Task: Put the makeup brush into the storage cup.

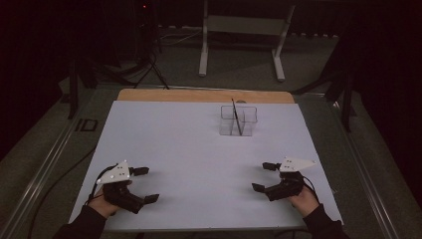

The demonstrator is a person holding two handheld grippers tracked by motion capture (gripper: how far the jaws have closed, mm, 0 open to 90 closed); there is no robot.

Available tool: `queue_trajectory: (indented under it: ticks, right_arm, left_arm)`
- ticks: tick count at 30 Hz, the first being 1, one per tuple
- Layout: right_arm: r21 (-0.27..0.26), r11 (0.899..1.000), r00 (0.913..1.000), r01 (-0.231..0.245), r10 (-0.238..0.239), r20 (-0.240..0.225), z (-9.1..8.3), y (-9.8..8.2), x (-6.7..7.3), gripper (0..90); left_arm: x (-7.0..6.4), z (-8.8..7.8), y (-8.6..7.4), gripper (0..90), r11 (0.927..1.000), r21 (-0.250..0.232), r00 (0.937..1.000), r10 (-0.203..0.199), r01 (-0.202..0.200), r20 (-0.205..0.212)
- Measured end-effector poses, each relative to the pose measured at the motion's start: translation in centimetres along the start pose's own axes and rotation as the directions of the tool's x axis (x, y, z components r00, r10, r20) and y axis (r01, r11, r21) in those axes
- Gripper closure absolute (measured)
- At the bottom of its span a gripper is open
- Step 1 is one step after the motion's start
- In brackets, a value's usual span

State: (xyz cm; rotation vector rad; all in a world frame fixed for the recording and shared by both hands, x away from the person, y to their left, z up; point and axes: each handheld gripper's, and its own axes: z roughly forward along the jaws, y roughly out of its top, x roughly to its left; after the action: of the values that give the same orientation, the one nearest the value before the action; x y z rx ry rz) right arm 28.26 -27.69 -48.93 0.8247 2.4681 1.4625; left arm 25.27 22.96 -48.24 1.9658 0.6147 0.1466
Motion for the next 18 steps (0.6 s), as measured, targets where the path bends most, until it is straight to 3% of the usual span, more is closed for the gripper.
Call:
queue_trajectory:
  ticks: [7,18]
  right_arm:
    - [0.011,1.000,0.9999,0.000,0.000,-0.017,-0.1,-0.6,0.3,9.7]
    - [0.006,1.000,0.9998,-0.019,0.019,0.010,-0.9,-1.4,0.2,9.7]
  left_arm:
    - [0.1,-0.3,-0.7,2.0,0.9997,0.018,0.9993,-0.017,0.018,-0.032]
    - [0.0,-0.8,-1.5,1.9,0.9996,0.021,0.9983,-0.018,0.019,-0.055]
